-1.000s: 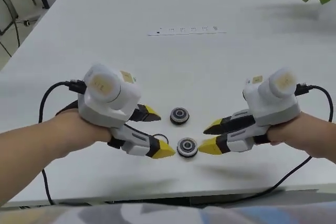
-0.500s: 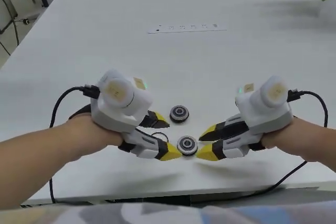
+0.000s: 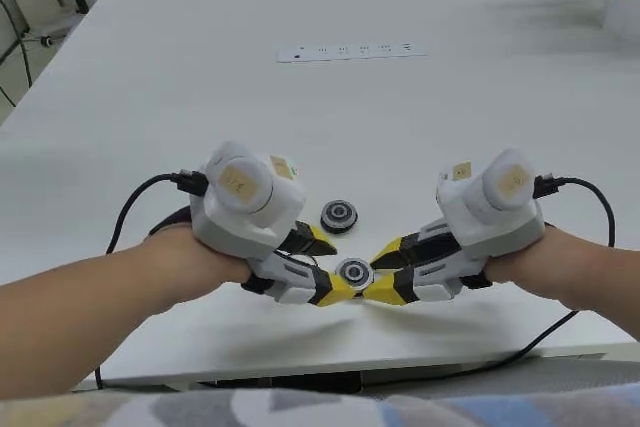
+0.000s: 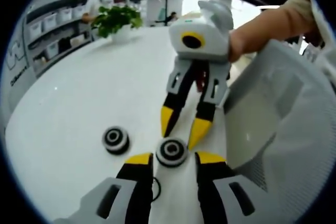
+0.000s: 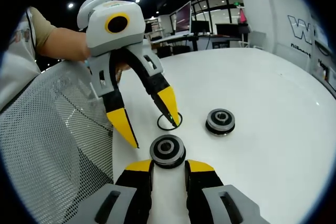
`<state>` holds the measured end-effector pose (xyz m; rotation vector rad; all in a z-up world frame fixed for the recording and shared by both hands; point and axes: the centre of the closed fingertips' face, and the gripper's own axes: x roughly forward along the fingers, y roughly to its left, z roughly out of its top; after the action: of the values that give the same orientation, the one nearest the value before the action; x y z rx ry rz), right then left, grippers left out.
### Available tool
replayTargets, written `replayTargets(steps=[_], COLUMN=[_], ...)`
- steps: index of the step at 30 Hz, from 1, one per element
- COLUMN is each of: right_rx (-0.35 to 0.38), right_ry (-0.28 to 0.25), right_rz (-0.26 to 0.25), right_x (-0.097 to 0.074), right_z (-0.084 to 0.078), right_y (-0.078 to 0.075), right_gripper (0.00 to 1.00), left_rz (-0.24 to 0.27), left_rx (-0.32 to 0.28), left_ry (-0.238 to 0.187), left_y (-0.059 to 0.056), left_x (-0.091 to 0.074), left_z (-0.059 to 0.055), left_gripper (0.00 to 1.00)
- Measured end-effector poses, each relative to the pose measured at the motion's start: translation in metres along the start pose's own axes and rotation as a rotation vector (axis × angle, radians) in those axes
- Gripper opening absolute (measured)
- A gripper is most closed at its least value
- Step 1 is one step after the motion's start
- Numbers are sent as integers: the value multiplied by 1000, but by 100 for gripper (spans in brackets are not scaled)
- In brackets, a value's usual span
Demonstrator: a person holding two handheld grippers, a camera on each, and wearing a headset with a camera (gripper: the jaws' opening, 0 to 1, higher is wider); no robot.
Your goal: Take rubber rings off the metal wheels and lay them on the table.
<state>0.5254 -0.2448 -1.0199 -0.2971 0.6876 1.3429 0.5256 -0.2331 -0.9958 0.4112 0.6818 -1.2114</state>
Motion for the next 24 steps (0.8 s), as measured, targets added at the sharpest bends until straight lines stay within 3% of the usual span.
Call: replayTargets(steps=[7, 13, 14, 17, 24], right_rx=[-7, -6, -6, -2, -4], right_ry=[-6, -13, -15, -22, -52], right_rz=[2, 0, 1, 1, 0], right_x=[1, 1, 1, 1, 1], right_z=[0, -1, -1, 0, -1], right_y=[1, 1, 2, 1, 1], right_gripper=[20, 20, 20, 20, 19], left_rz=[1, -2, 7, 10, 58], left_rx=[-2, 22, 47, 30, 71], left_ry=[-11, 8, -5, -4, -16], left_y=[0, -3, 0, 0, 1], left_x=[7, 12, 13, 14, 16], left_z=[4, -1, 1, 1, 0], left_gripper=[26, 22, 21, 18, 14])
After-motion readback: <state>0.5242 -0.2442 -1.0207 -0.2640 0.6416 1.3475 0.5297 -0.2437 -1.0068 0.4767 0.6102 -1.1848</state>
